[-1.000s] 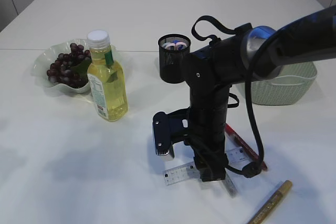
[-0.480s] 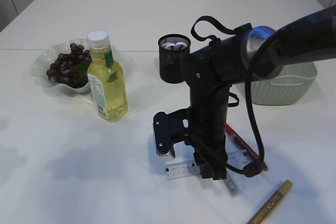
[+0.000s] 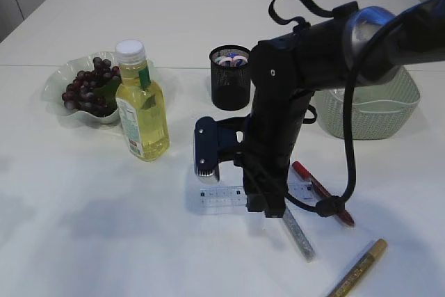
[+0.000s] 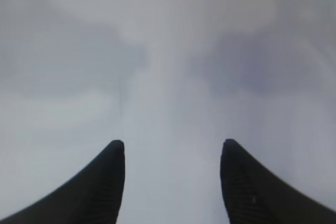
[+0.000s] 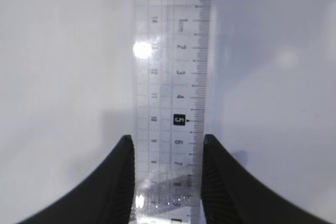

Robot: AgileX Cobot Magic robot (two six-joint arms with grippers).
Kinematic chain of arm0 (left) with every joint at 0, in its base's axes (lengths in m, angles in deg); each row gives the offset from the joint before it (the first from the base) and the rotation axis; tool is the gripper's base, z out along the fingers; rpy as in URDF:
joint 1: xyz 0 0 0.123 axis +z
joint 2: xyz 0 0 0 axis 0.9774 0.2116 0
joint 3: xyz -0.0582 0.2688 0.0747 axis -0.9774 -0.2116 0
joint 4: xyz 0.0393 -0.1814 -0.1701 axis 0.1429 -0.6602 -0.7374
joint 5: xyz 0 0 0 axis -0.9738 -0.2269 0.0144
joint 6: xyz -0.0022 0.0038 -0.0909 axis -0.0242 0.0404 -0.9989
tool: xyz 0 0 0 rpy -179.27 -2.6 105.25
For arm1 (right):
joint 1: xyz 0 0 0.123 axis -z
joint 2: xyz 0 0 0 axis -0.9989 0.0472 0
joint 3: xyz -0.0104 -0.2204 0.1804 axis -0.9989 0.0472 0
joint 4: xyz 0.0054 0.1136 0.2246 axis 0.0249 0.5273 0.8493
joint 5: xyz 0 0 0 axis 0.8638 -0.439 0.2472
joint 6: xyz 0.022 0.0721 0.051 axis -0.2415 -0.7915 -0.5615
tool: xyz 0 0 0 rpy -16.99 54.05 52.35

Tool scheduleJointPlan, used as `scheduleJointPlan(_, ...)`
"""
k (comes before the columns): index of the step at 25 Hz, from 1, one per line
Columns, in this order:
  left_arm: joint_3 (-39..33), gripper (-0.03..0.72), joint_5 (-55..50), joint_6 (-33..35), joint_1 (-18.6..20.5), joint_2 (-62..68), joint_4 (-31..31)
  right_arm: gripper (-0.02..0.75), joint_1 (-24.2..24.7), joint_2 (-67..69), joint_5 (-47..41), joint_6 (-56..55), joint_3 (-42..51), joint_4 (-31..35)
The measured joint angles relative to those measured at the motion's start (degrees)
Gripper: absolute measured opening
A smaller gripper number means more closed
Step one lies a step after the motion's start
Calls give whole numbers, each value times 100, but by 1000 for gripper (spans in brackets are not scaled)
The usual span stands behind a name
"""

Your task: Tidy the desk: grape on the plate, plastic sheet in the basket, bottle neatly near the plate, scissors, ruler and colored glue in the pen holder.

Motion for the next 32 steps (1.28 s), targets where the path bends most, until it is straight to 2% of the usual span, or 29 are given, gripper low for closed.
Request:
scheduleJointPlan(6,0,417,-91,0,0,0,0,303,529,-280,157,554,0,1556)
scheduleJointPlan(16,0,417,-245,0,0,0,0,302,1664,-451,462,2664,-65,5096)
scheduleJointPlan(21,0,415,-280,0,0,0,0,302,1828,-451,1001,3872,-207,6755)
scheduleJointPlan(22,0,434,-291,0,0,0,-11,302,1840,-451,1120,4170,-219,7153)
scheduleJointPlan(26,0,419,-289,0,0,0,-86,302,1840,-409,1571,5135,-344,8478)
scheduleJointPlan(30,0,417,-289,0,0,0,-108,302,1858,-42,1714,5531,-849,9418)
scheduleJointPlan(32,0,417,-306,0,0,0,-108,302,1858,223,1768,5584,-1235,9683)
